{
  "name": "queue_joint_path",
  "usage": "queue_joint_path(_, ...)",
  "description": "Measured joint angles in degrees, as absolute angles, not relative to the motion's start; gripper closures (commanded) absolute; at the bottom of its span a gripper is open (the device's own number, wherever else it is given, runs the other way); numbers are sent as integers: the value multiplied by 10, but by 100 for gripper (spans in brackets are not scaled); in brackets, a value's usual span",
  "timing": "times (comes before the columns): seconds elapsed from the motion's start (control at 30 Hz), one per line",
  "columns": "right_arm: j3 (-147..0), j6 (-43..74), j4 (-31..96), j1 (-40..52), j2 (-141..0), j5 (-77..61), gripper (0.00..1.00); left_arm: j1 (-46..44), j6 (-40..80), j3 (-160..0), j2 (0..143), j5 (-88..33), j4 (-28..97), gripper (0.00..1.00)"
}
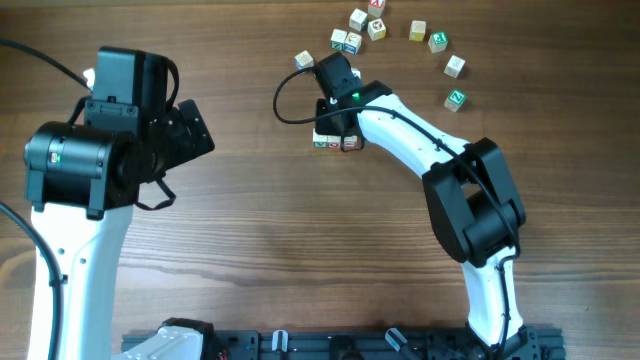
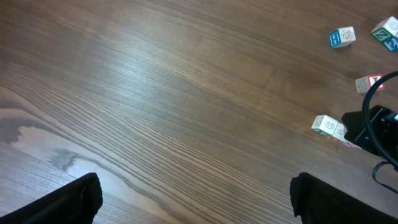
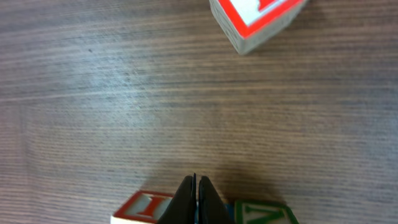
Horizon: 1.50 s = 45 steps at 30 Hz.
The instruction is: Form a horizontal line
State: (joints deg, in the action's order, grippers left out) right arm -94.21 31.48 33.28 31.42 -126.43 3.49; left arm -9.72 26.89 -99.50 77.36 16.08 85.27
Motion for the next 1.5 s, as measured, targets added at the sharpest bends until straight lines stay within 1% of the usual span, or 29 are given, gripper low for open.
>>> queue_joint_path(0.2, -942, 319, 324, 311, -1264, 56, 95, -97, 269, -995, 774, 161, 853, 0)
queue_joint_path(0.37, -942, 323, 344, 304, -1264, 61, 95, -97, 269, -995, 774, 161, 853, 0)
queue_joint_path(1.3, -942, 336, 360, 304, -1264, 61, 95, -97, 269, -995, 774, 161, 853, 0)
queue_joint_path(1.5, -942, 337, 331, 304, -1264, 80, 95, -97, 269, -995, 774, 161, 853, 0)
